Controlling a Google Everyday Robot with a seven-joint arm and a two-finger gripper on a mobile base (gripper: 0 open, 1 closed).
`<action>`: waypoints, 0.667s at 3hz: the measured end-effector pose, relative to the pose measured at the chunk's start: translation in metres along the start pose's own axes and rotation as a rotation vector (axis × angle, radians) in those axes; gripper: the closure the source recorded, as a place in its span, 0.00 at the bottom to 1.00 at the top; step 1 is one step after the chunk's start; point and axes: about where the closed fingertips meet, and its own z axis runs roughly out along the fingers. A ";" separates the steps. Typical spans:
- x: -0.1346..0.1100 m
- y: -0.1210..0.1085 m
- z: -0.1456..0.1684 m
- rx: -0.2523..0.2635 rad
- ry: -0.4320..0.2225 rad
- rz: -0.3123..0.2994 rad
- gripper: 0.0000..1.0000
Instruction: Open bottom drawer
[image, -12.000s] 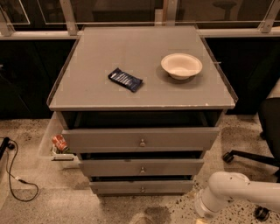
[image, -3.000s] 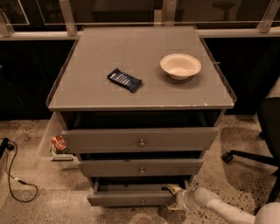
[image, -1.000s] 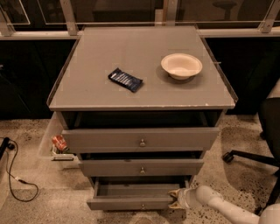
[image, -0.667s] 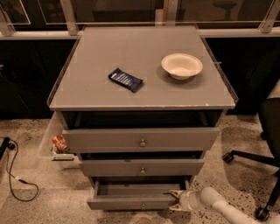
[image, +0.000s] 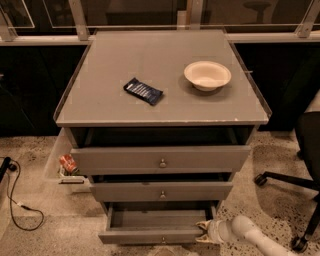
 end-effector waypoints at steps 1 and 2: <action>-0.004 0.008 -0.007 0.000 0.005 -0.009 1.00; -0.007 0.022 -0.011 -0.003 0.009 -0.016 1.00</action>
Offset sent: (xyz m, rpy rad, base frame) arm -0.2062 0.0033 0.0303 -0.0920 -0.0181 0.0736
